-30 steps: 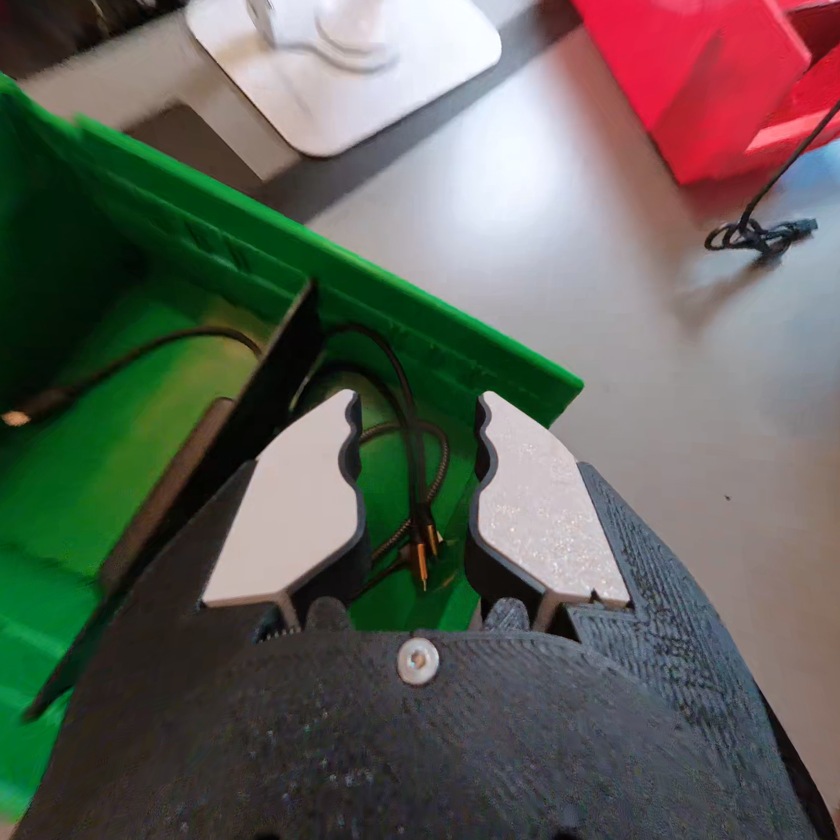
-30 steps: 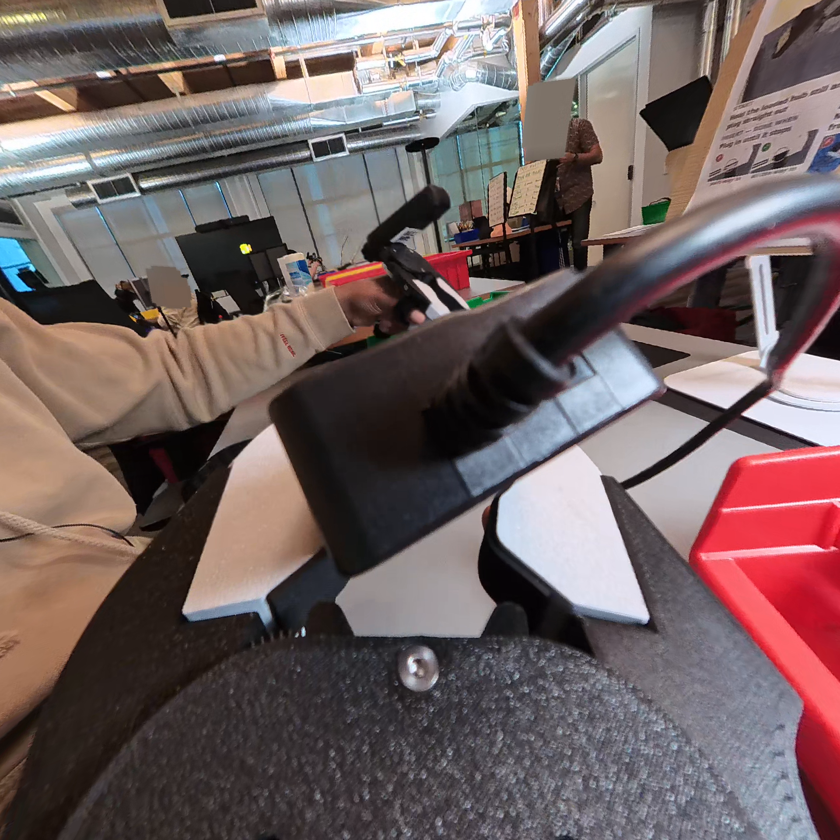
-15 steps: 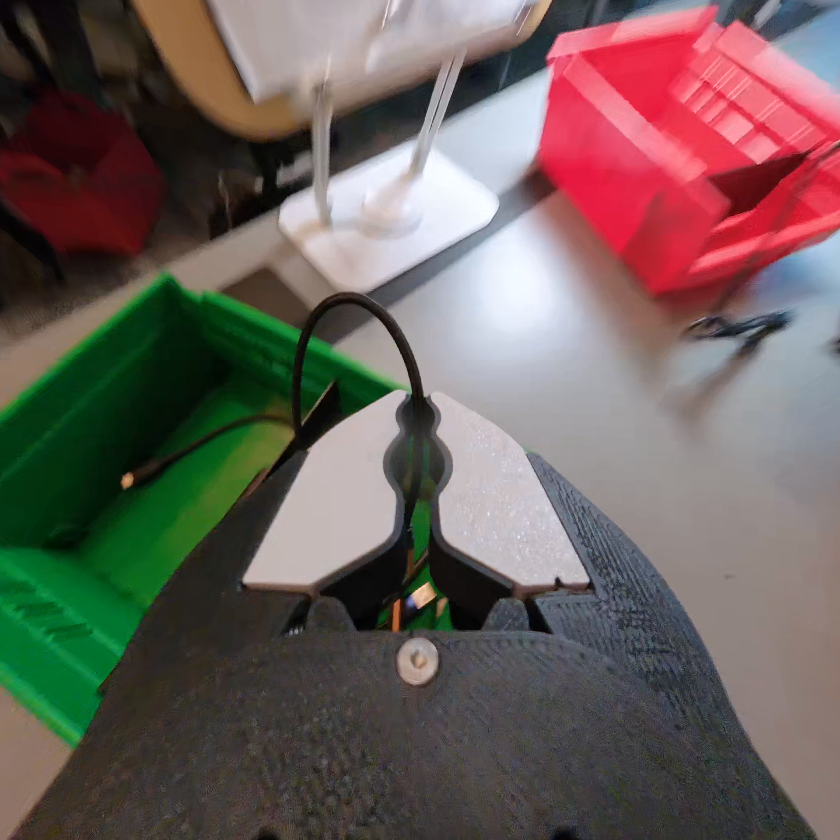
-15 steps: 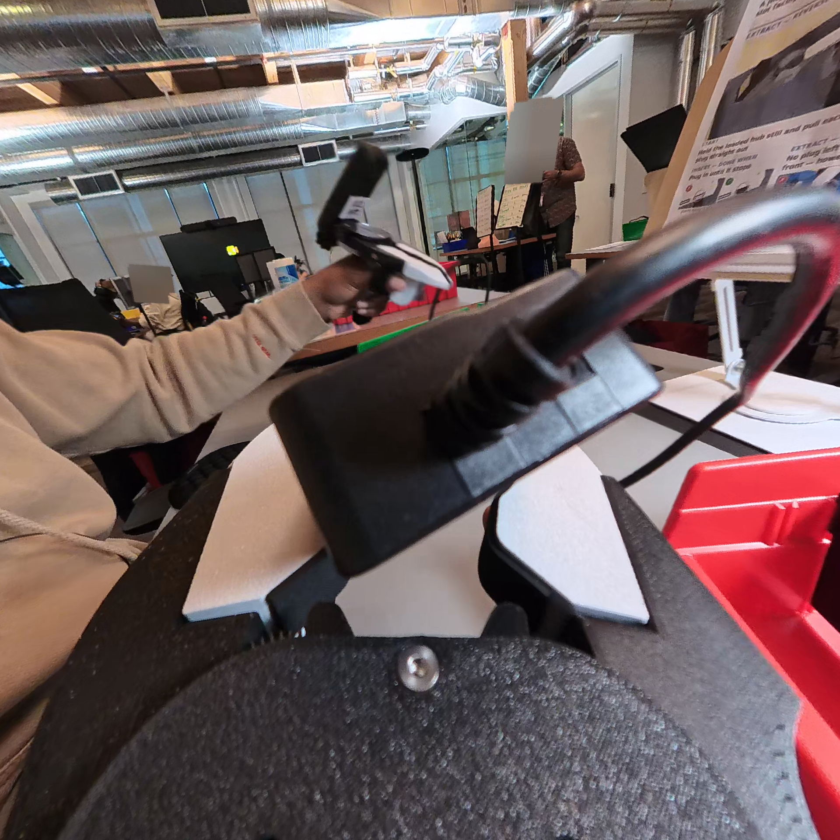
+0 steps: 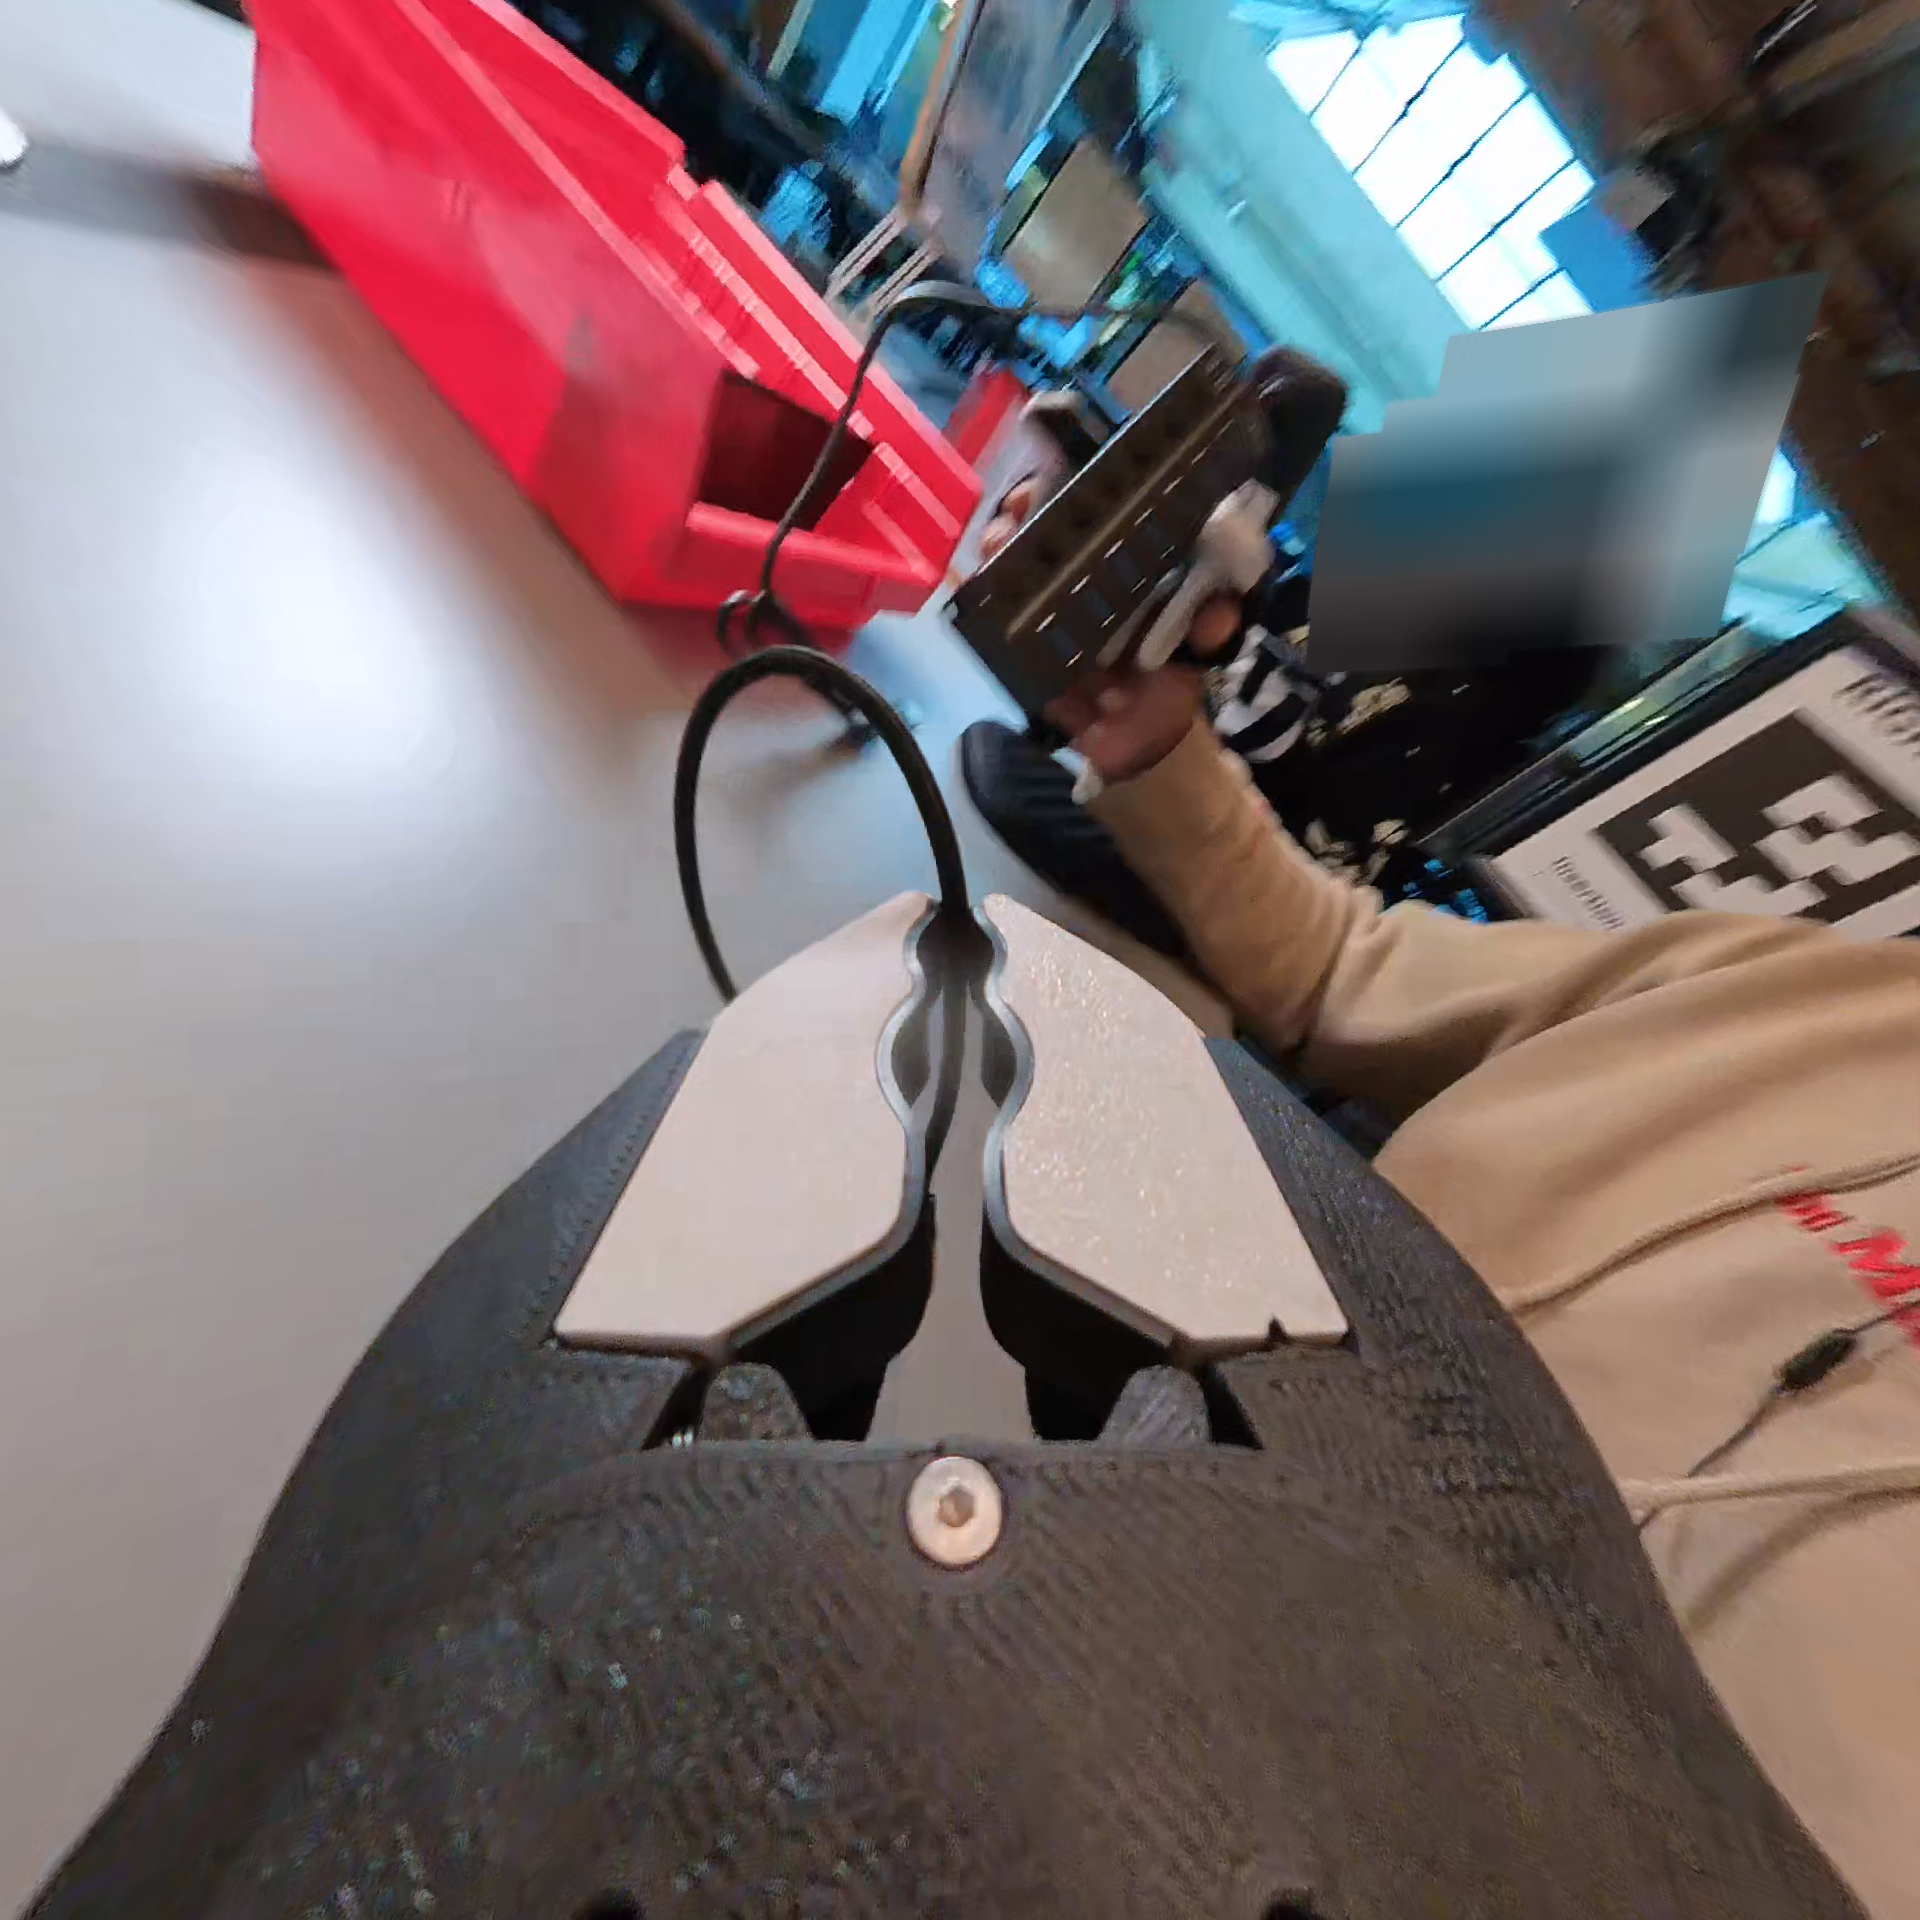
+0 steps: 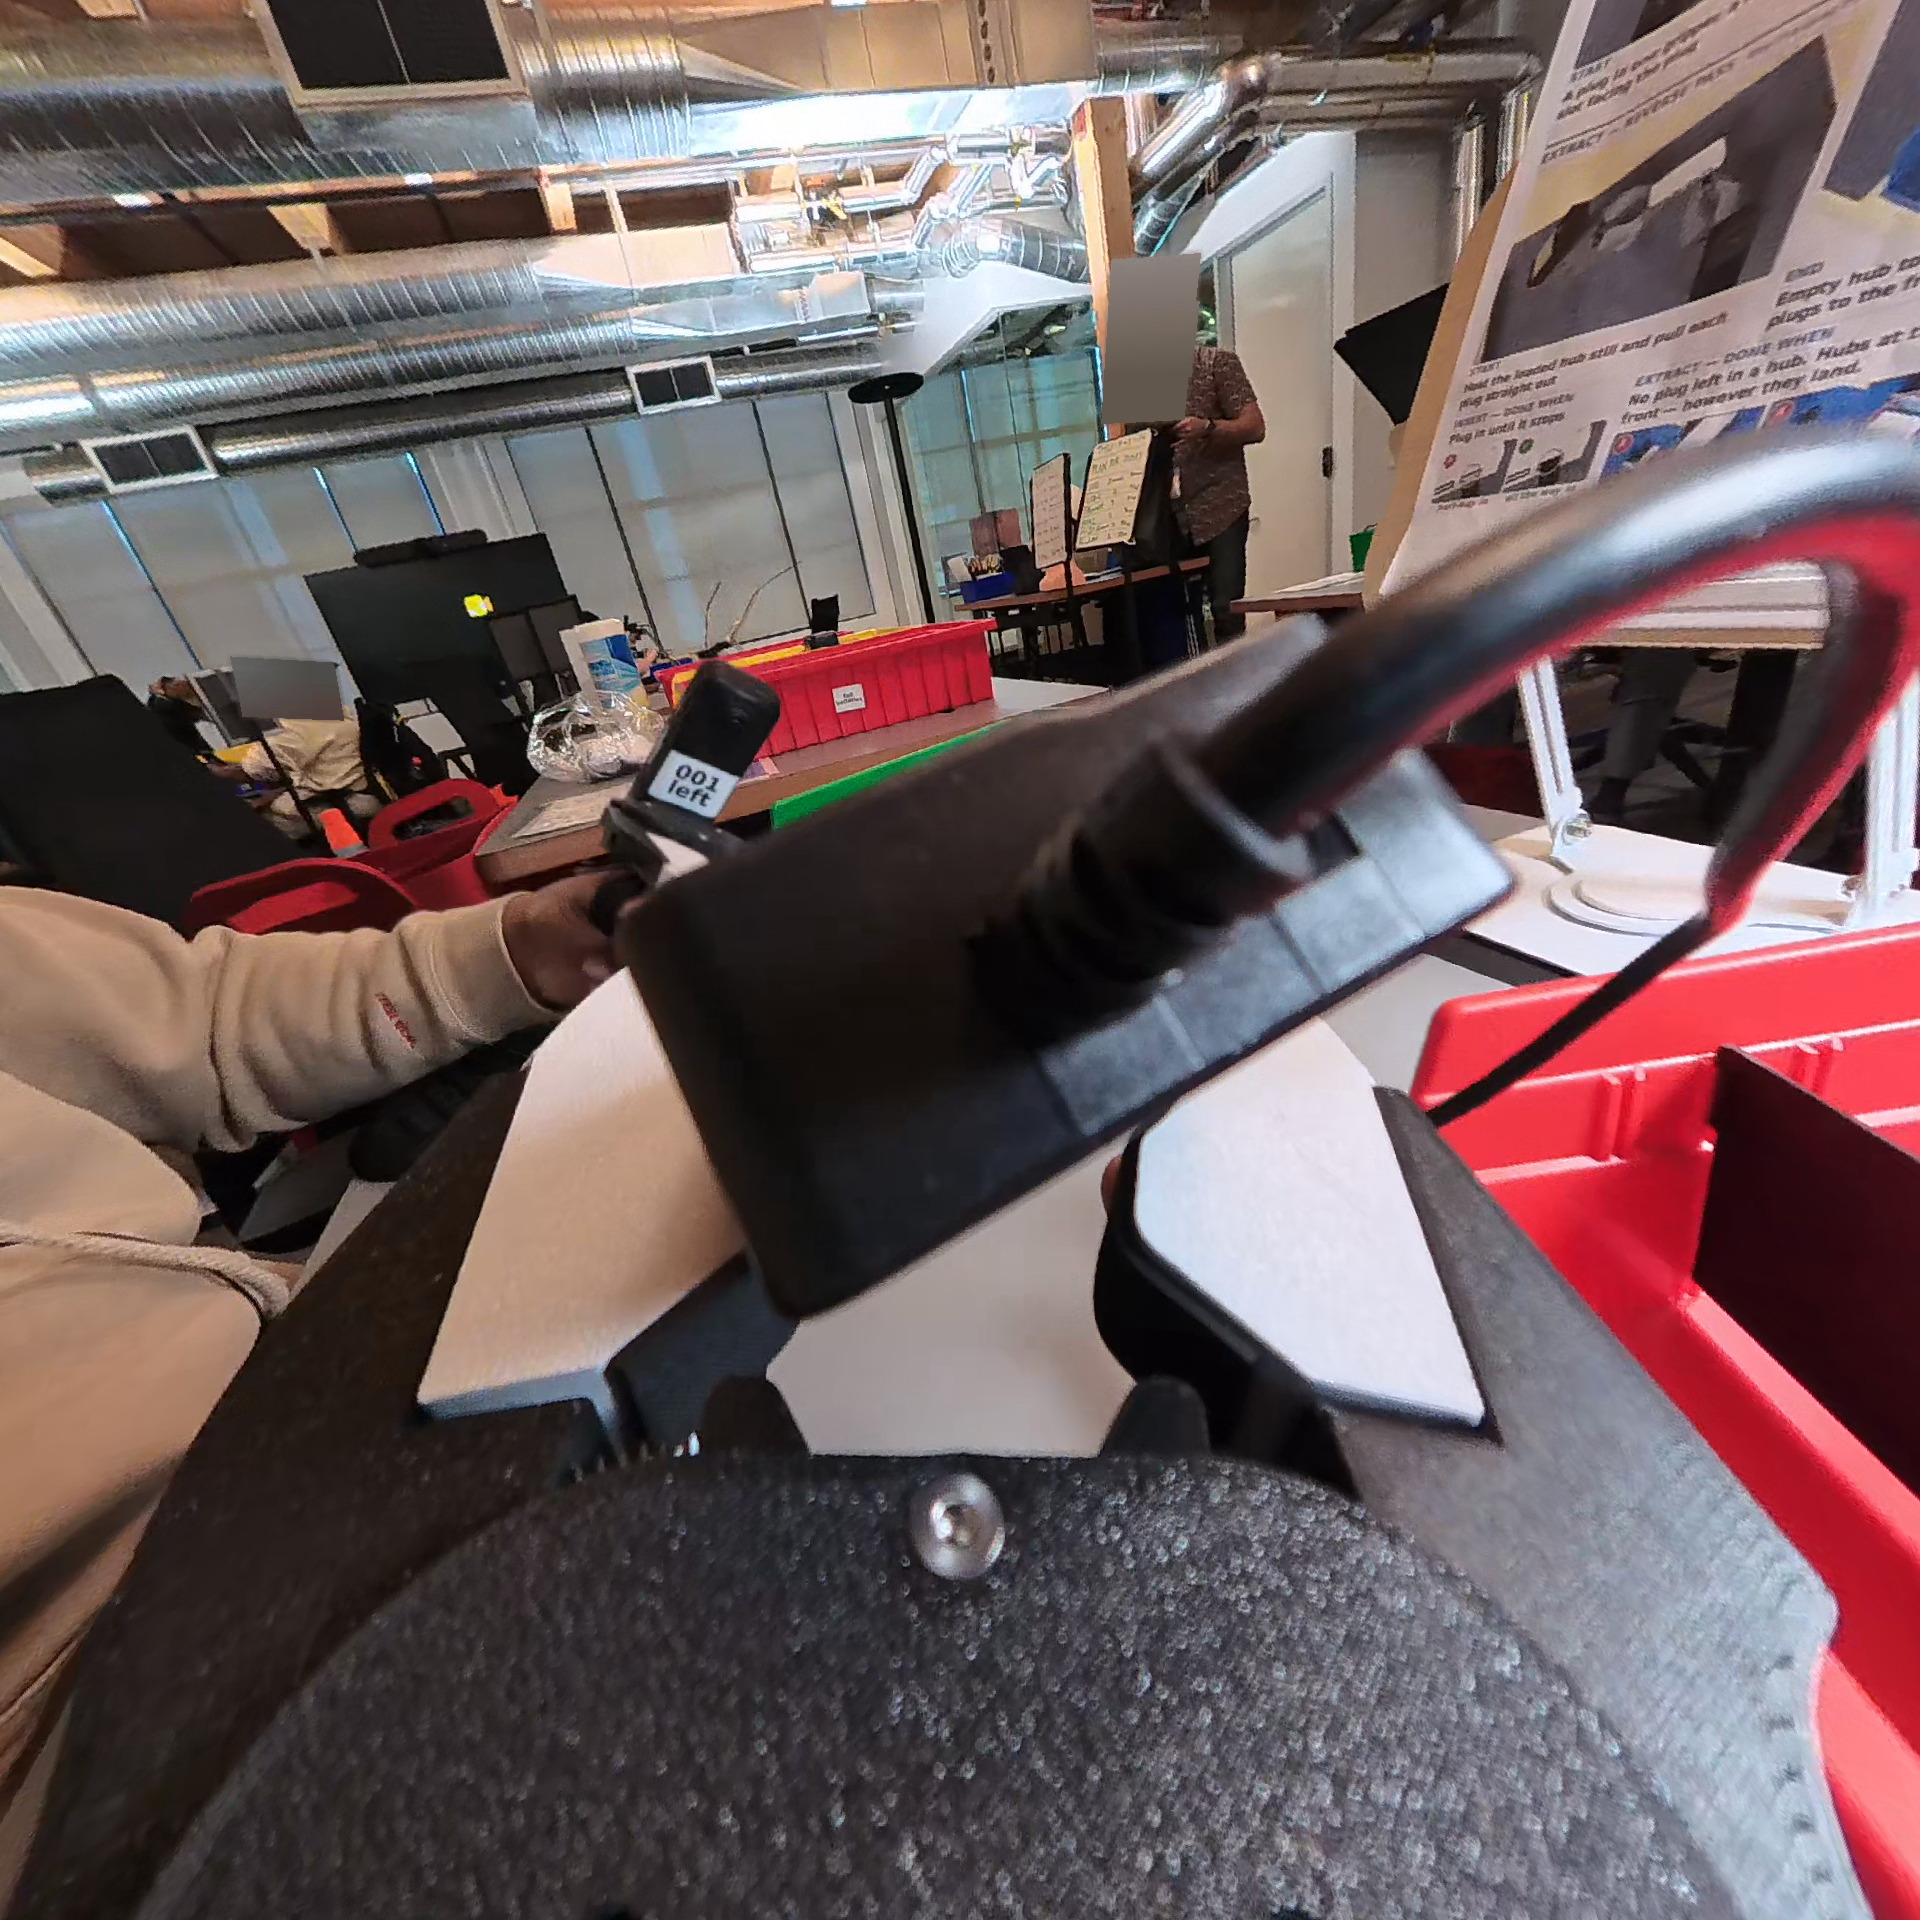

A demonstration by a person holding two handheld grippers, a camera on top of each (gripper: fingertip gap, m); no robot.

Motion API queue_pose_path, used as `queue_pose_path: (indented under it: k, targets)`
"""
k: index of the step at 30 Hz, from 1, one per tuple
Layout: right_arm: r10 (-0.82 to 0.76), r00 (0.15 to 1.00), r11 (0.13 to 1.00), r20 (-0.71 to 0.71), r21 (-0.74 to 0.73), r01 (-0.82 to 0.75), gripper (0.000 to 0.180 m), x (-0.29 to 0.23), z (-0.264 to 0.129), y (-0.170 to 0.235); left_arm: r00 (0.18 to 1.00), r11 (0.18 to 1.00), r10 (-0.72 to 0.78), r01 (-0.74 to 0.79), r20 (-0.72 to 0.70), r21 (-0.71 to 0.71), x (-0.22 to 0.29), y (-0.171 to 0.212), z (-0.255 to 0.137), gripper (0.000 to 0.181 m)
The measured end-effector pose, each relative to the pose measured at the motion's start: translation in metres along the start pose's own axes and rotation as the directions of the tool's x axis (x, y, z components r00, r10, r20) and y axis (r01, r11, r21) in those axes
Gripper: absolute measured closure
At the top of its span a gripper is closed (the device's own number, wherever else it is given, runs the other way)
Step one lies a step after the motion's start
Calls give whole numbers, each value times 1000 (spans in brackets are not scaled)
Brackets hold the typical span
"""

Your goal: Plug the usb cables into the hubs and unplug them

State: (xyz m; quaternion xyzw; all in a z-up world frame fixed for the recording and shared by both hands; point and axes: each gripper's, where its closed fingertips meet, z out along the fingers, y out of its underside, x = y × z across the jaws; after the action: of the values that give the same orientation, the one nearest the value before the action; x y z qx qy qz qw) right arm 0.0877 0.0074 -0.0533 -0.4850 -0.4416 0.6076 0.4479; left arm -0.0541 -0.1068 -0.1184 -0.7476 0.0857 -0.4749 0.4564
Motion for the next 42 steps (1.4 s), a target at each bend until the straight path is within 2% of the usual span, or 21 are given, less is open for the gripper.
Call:
queue_pose_path:
  k: [1,5,7,9,12,16,19,21,23,29,36,39,41,42]
  targets:
    - [0,1000,1000,0,-2,0,111,0,0,0,1000,1000,7,-7,26,-21,-5,5,-2,177]
    - [-6,1000,1000,8,-10,6,110,-2,2,3,985,986,109,-91,134,-137,-23,21,-9,174]
    - [-6,1000,1000,17,-9,6,110,-4,3,4,961,963,211,-173,179,-205,-27,23,-14,165]
    - [-3,1000,1000,24,-12,3,111,-5,4,5,896,918,363,-297,256,-262,-32,17,-22,156]
    - [1,1000,1000,27,-22,0,111,-5,5,8,755,814,566,-450,331,-367,-36,2,-32,142]
    - [2,999,1000,33,-30,-1,112,-6,7,10,714,692,685,-575,146,-436,-14,4,-8,140]
    - [0,999,999,34,-37,1,109,-7,8,12,683,542,728,-630,-64,-556,-20,30,19,138]
    - [-4,999,999,33,-40,6,109,-7,8,12,677,450,712,-644,-187,-618,-34,50,35,138]
    - [-7,999,999,31,-41,9,109,-7,7,12,689,399,665,-655,-289,-641,-42,66,46,139]
    - [31,998,999,50,-39,-29,109,-8,9,14,631,273,614,-733,-474,-623,-41,79,55,141]
    - [56,996,998,65,-43,-53,112,-10,12,18,612,154,575,-733,-543,-663,-52,88,50,146]
    - [56,997,998,61,-43,-53,111,-9,11,18,619,171,592,-722,-516,-670,-54,87,54,155]
    - [51,997,998,59,-41,-48,100,-9,11,18,622,200,634,-706,-459,-680,-57,83,59,166]
    - [48,997,998,58,-45,-45,101,-9,11,19,628,229,658,-693,-415,-684,-60,80,62,166]
